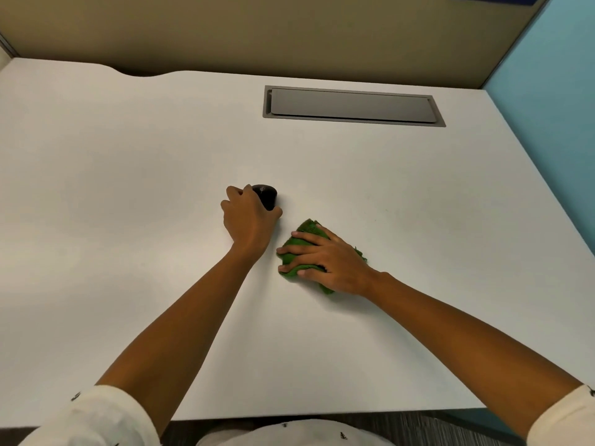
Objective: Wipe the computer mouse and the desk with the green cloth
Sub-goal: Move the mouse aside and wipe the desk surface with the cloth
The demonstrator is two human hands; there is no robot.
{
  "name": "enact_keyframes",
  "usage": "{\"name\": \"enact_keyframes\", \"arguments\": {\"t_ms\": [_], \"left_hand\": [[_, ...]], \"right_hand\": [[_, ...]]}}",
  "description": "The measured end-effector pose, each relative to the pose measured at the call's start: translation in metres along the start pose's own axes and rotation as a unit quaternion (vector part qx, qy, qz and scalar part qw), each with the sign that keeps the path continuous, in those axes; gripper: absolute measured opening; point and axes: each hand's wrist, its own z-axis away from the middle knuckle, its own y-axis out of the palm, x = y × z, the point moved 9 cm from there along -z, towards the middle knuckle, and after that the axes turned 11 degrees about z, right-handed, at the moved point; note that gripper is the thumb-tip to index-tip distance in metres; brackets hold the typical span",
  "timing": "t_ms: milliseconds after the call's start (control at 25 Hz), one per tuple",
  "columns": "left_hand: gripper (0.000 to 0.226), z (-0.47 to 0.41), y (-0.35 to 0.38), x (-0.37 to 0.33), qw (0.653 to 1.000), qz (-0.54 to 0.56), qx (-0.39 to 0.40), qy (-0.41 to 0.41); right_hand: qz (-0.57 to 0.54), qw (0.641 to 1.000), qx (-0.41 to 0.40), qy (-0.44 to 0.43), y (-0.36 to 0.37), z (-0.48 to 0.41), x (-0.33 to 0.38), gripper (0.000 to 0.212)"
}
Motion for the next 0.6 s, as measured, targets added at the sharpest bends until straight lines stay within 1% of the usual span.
{"name": "enact_keyframes", "arguments": {"t_ms": [280,440,520,600], "left_hand": [[0.055,0.013,0.011,0.002,1.0,-0.022,-0.006,0.01],[0.073,0.022,0.01,0.006,0.999,-0.034,-0.009,0.019],[0.073,0.036,0.006,0.009,0.999,-0.02,-0.027,0.043],[0.068,0.059,0.002,0.014,0.996,0.01,-0.033,0.088]], "right_hand": [[-0.008,0.999,-0.01,0.038,0.003,0.06,0.003,0.027],[-0.018,0.997,-0.018,0.072,0.006,0.095,0.01,0.027],[-0.021,0.995,-0.018,0.094,0.009,0.111,0.013,0.027],[-0.017,0.993,-0.017,0.116,0.011,0.128,0.018,0.028]]}}
